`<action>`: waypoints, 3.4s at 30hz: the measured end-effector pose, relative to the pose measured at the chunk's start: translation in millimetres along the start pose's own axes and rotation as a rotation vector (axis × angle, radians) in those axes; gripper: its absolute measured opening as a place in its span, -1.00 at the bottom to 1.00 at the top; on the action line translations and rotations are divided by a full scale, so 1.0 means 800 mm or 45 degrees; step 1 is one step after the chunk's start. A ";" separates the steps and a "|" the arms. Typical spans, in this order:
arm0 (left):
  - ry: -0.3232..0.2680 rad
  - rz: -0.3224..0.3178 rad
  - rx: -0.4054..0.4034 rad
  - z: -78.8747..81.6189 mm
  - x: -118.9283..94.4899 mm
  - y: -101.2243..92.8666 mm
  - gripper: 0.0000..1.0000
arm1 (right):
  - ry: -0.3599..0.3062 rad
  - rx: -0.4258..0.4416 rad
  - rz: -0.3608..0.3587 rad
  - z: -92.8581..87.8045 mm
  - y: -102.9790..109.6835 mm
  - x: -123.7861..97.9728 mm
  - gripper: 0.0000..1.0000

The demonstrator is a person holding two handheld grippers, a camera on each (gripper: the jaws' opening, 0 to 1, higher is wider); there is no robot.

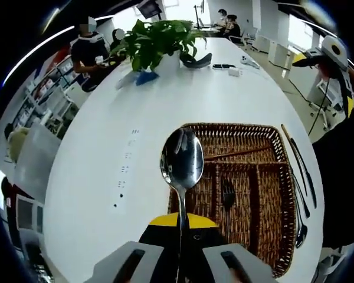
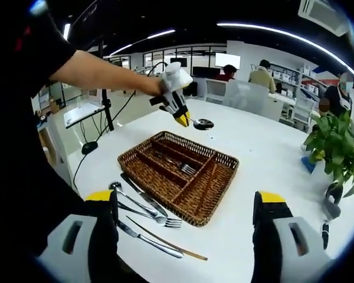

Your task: Arrange the knives, forks, and spoons in their matching storage slots by inserting each utensil handle-first until every utensil is classified and aligned in the correct compartment

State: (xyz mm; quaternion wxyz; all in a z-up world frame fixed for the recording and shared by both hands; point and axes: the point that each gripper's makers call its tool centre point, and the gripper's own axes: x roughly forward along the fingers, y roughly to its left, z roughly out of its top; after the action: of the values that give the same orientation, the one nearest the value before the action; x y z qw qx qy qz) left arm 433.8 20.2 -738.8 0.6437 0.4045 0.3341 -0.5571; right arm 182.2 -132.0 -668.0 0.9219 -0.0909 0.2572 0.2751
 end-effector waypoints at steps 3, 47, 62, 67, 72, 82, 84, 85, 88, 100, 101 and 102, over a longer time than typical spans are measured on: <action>0.003 0.006 -0.001 -0.002 0.001 0.002 -1.00 | 0.012 -0.002 0.009 -0.002 0.001 0.004 0.94; 0.067 -0.073 -0.049 -0.060 0.120 -0.021 -1.00 | -0.130 0.094 -0.044 0.051 -0.010 -0.019 0.97; 0.048 -0.075 -0.082 -0.067 0.135 -0.017 -0.99 | -0.140 0.117 -0.053 0.054 -0.013 -0.027 0.93; 0.065 -0.081 -0.057 -0.064 0.138 -0.016 -0.99 | -0.138 0.118 -0.064 0.053 -0.017 -0.030 0.93; 0.078 -0.053 -0.032 -0.063 0.139 -0.013 -0.98 | -0.139 0.118 -0.071 0.053 -0.019 -0.030 0.92; 0.086 0.003 0.033 -0.062 0.135 -0.016 -0.78 | -0.151 0.112 -0.068 0.056 -0.013 -0.030 0.91; 0.089 0.013 0.046 -0.061 0.134 -0.018 -0.68 | -0.149 0.108 -0.070 0.055 -0.014 -0.030 0.91; 0.087 0.027 0.062 -0.059 0.133 -0.018 -0.65 | -0.150 0.109 -0.070 0.055 -0.014 -0.030 0.91; 0.073 0.039 0.098 -0.053 0.125 -0.019 -0.56 | -0.159 0.110 -0.072 0.058 -0.016 -0.031 0.92; -0.234 0.216 -0.152 -0.026 0.046 0.006 0.26 | -0.189 0.082 -0.065 0.068 -0.022 -0.030 0.97; -0.261 0.230 -0.176 -0.026 0.038 0.006 0.29 | -0.188 0.079 -0.064 0.068 -0.023 -0.029 0.98; -0.282 0.233 -0.197 -0.026 0.030 0.004 0.32 | -0.187 0.077 -0.060 0.068 -0.023 -0.028 0.99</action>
State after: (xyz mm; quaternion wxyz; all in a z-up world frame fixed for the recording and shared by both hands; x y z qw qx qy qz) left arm 441.1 28.0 -768.3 0.7539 0.3185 0.2649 -0.5099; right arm 199.6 -141.0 -609.9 0.9469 -0.0486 0.1949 0.2512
